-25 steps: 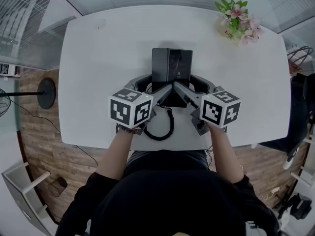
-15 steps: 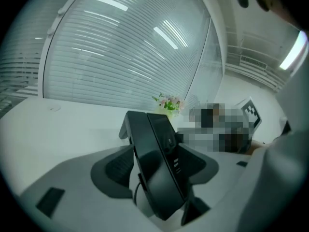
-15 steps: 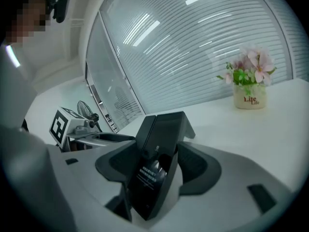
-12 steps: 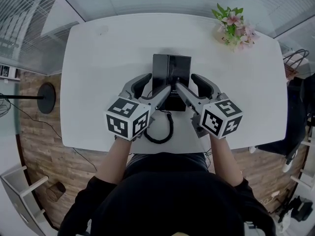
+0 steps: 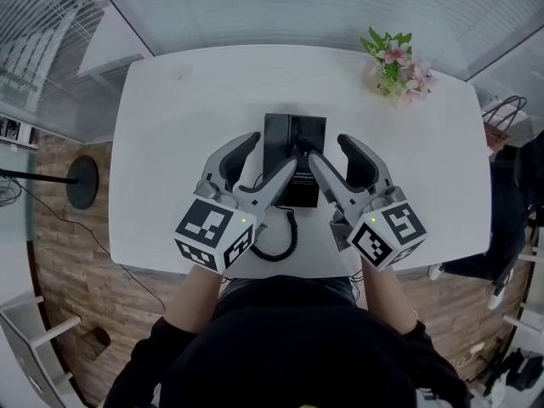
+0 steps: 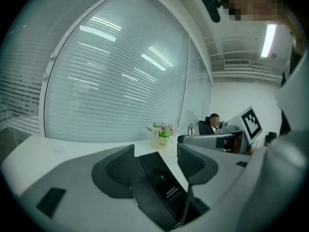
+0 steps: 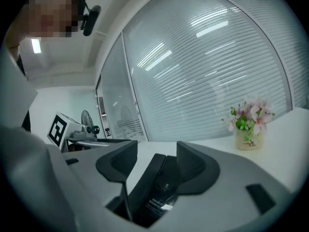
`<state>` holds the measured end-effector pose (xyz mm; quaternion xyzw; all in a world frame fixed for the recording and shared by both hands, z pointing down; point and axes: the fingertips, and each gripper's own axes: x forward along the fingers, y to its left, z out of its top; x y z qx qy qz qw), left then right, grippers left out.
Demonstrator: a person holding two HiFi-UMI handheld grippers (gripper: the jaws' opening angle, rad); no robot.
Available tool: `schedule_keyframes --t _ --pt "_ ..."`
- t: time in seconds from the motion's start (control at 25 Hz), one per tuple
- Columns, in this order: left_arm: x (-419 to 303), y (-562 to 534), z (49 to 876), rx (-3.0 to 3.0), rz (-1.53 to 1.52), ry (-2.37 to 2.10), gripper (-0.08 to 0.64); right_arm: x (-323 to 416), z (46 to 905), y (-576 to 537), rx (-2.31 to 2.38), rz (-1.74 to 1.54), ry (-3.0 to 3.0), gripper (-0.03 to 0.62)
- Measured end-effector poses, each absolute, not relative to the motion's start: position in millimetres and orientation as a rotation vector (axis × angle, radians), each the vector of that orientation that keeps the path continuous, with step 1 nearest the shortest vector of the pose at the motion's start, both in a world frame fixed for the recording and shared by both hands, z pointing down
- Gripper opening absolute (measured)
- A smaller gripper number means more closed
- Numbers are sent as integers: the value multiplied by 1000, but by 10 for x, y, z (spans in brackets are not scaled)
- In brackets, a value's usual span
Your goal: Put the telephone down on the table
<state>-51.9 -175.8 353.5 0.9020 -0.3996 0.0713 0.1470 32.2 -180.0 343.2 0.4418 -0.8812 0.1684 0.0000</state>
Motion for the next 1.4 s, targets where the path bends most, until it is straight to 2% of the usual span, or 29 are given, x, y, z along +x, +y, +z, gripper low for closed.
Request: schedule_keyframes --t 0.84,1.2,1.4 --pt "-467 -1726 2809 2756 49 -1216 219 334 2597 -1705 1421 164 -2919 173" --pt "-462 -1672 2708 2794 40 -1245 99 365 2419 -1667 1438 71 -2939 81" --pt "-473 -1679 2540 2816 -24 -1271 69 405 2371 -1644 1462 41 -2929 29"
